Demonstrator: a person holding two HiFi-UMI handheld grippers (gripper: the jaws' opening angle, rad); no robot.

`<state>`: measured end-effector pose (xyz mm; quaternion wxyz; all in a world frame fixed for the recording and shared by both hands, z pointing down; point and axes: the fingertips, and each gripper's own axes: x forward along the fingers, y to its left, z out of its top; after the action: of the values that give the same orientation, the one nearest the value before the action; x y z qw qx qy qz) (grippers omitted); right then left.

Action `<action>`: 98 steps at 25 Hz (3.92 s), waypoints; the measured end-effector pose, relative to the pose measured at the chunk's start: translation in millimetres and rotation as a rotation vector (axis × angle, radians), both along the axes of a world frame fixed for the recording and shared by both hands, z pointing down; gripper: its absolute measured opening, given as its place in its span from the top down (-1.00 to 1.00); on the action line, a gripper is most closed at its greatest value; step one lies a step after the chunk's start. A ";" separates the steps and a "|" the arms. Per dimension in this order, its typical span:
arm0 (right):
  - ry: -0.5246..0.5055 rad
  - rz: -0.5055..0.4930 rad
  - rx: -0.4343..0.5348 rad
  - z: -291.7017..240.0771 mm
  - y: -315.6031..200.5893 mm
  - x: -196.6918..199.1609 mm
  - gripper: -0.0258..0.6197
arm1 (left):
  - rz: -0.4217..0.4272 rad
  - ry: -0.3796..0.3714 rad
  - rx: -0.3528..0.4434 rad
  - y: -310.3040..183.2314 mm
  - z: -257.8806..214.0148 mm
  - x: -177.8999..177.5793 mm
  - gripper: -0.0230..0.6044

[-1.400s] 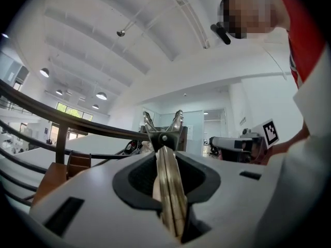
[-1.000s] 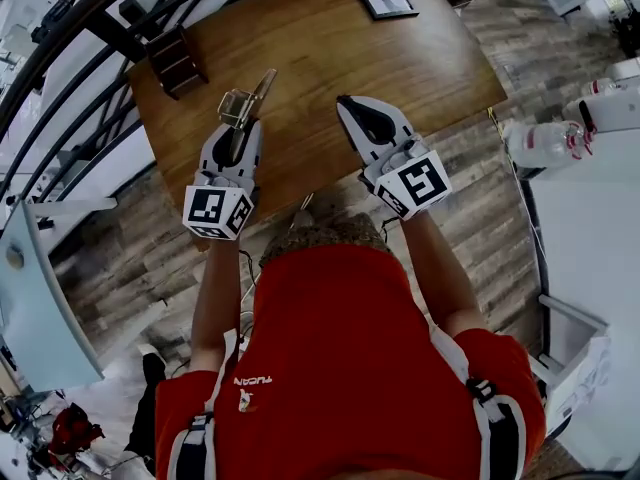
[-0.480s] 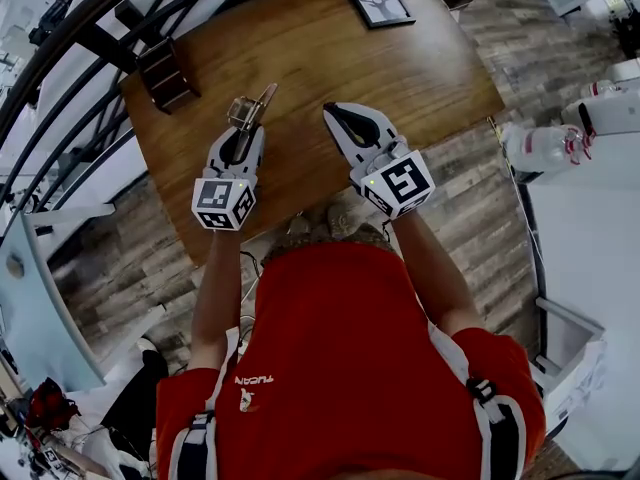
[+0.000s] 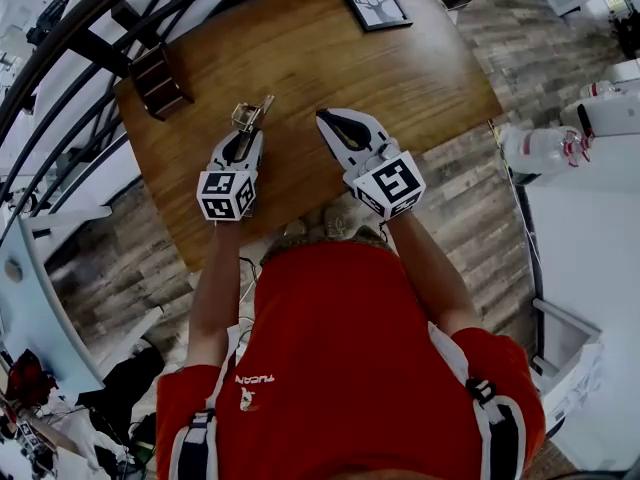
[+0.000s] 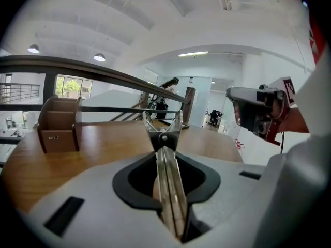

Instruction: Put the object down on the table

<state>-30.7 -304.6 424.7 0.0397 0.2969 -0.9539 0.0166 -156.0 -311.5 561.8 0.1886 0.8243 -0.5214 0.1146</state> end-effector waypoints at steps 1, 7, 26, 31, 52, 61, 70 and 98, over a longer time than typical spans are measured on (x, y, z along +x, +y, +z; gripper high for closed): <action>0.001 -0.001 -0.002 0.6 -1.1 0.1 0.84 | -0.001 -0.005 -0.014 -0.9 4.5 -0.3 0.64; 0.004 -0.001 -0.012 6.0 -5.5 2.7 0.84 | -0.008 -0.035 -0.081 -3.4 27.0 -1.0 0.63; 0.006 -0.013 -0.034 12.8 -11.3 8.5 0.84 | -0.023 -0.161 -0.203 -0.1 53.3 -2.7 0.43; -0.002 -0.010 -0.034 12.4 -12.3 10.7 0.84 | -0.050 -0.173 -0.183 -3.3 45.3 -10.6 0.32; -0.030 -0.040 -0.029 3.5 -11.0 3.3 0.84 | -0.185 -0.122 0.012 -4.9 -16.2 -39.0 0.24; -0.084 -0.052 -0.014 -14.5 -4.2 2.0 0.84 | -0.172 -0.015 0.258 1.6 -113.4 -19.9 0.60; -0.178 -0.069 0.033 -55.5 11.3 2.7 0.84 | -0.083 0.063 0.433 26.4 -185.5 14.4 0.90; -0.198 -0.069 0.135 -91.9 45.9 20.3 0.85 | -0.047 0.067 0.552 60.5 -230.9 36.4 0.90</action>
<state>-10.4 -258.6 332.8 -0.0740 0.2627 -0.9618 -0.0199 -119.7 -251.0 330.9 -0.0235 0.8355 -0.5453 -0.0635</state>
